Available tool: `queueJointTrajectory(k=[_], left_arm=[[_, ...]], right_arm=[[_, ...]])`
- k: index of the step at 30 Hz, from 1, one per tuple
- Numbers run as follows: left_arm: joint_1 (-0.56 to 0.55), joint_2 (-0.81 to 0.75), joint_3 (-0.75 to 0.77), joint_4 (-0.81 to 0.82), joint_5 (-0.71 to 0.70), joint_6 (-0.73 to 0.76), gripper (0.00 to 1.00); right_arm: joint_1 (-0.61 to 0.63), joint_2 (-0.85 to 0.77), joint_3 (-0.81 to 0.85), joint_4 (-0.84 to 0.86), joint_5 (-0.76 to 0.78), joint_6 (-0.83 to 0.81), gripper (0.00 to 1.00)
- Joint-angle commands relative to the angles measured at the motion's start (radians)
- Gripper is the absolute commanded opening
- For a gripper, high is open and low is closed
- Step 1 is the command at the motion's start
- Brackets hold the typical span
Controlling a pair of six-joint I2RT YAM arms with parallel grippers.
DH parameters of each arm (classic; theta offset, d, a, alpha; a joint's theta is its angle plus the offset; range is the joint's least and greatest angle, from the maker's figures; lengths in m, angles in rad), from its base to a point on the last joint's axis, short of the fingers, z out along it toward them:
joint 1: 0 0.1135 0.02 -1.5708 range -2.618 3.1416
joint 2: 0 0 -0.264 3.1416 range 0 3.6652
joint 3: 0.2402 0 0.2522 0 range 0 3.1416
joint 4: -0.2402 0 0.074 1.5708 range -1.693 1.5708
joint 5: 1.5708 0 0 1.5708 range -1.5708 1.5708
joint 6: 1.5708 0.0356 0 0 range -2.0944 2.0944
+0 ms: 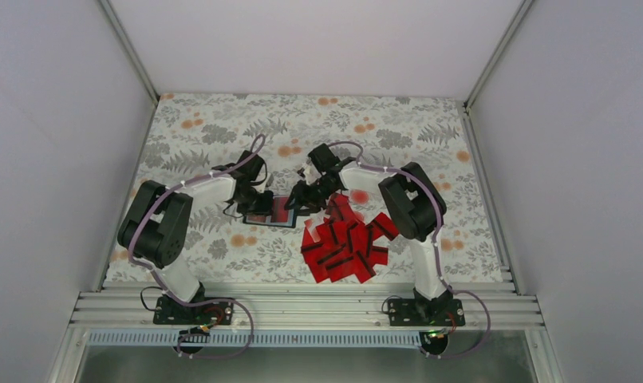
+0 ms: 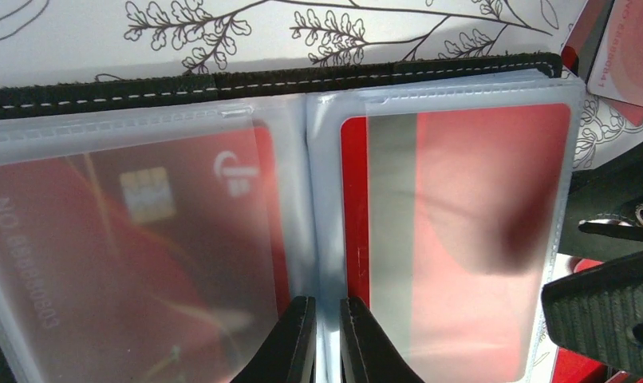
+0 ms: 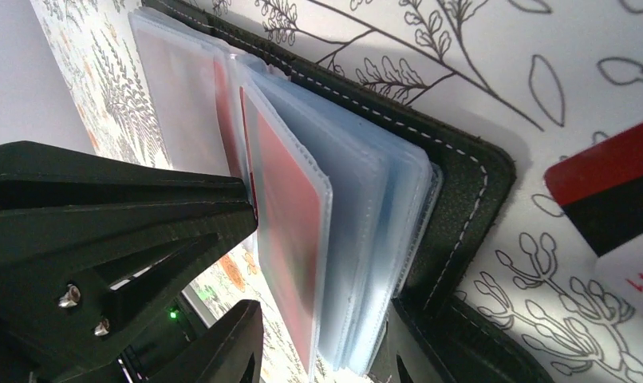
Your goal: Put the credit cards into the card holder
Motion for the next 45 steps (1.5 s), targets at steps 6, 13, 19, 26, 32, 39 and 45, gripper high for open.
queueJointTrajectory(k=[6,13,19,26,32,39,45], left_arm=[[0.002,0.045,-0.032,0.034,0.026,0.016,0.09],[0.002,0.06,-0.023,0.036,0.033,0.021,0.09],[0.002,0.074,-0.021,0.044,0.051,0.024,0.09],[0.001,0.083,-0.013,0.046,0.063,0.03,0.08],[0.002,0.085,-0.015,0.047,0.067,0.032,0.08],[0.002,0.087,-0.009,0.04,0.07,0.041,0.08],[0.002,0.091,0.001,0.031,0.076,0.047,0.08]], right_arm=[[0.002,0.042,0.039,-0.007,-0.012,0.002,0.41],[0.003,0.011,0.069,-0.086,0.054,-0.035,0.41],[0.006,0.003,0.066,-0.086,0.039,-0.045,0.41],[0.019,0.013,0.08,-0.061,0.011,-0.039,0.41],[0.025,0.02,0.099,-0.064,0.008,-0.04,0.41],[0.029,0.026,0.121,-0.105,0.037,-0.05,0.39],[0.03,-0.017,0.126,-0.19,0.135,-0.072,0.39]])
